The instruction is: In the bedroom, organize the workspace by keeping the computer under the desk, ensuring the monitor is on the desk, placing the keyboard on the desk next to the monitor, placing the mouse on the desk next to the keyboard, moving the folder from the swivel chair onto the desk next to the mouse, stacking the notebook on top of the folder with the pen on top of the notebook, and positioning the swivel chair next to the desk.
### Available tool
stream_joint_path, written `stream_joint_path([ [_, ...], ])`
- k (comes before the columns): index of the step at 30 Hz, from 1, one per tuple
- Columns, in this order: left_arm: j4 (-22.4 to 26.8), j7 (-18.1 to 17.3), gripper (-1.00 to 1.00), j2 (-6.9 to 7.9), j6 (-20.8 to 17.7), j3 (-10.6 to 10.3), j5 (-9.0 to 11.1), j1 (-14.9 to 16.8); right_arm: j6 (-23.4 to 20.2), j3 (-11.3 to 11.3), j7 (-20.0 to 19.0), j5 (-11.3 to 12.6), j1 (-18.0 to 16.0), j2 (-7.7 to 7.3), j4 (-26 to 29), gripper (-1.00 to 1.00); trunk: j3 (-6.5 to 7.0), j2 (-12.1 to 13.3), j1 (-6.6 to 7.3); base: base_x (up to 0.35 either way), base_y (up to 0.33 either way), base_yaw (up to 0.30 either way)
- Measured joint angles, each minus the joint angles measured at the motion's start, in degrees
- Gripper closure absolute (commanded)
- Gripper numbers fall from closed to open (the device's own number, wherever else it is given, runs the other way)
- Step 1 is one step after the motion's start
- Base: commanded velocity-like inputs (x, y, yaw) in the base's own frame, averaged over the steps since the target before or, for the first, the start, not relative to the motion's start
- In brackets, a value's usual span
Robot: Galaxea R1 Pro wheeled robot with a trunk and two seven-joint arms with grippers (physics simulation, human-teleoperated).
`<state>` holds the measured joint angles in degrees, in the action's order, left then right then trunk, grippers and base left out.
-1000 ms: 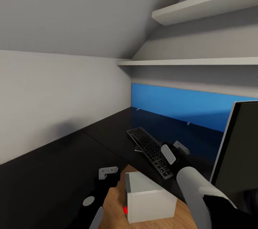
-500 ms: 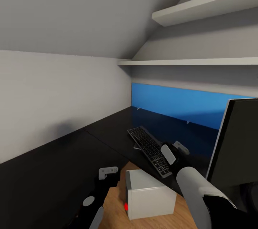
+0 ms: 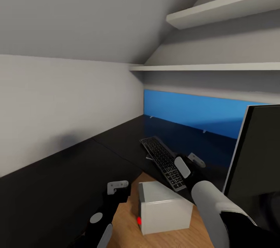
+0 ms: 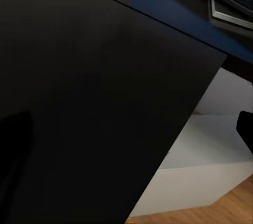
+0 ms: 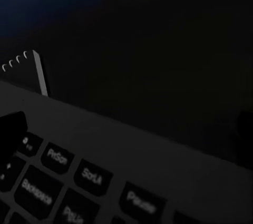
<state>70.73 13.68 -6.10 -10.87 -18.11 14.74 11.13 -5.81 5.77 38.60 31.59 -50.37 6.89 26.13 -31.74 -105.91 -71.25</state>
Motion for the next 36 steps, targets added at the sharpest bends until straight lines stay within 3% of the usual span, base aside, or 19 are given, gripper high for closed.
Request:
stream_joint_path([
  [16,-0.04,0.01,-1.00,-0.08,-0.04,-0.03,-0.03,0.00,0.22,0.14,0.05,0.15,0.01,0.01,0.04,-1.00,-0.01,0.00,0.01,-0.024,0.034,0.000],
  [20,-1.09,0.18,-1.00,-0.07,0.01,-0.96,-0.47,0.01,0.33,0.28,0.02,0.51,0.04,0.02,0.01,-1.00,0.70,1.59,0.88,0.000,0.000,0.000],
  [22,-1.24,0.29,-1.00,-0.08,-0.18,-1.04,0.45,-0.01,0.34,0.28,0.03,0.51,0.03,0.02,0.01,-1.00,1.05,2.40,1.31,0.000,0.000,0.000],
  [31,-1.27,0.30,-1.00,-0.08,-0.18,-1.12,0.46,-0.01,0.31,0.27,0.01,0.51,0.03,0.02,0.01,-1.00,2.67,6.01,3.29,0.000,0.000,0.000],
  [36,-1.23,0.30,-1.00,-0.08,-0.18,-1.11,0.47,-0.01,-0.04,0.28,0.03,0.57,0.03,0.02,0.00,-1.00,2.67,6.02,3.30,0.000,0.000,0.000],
])
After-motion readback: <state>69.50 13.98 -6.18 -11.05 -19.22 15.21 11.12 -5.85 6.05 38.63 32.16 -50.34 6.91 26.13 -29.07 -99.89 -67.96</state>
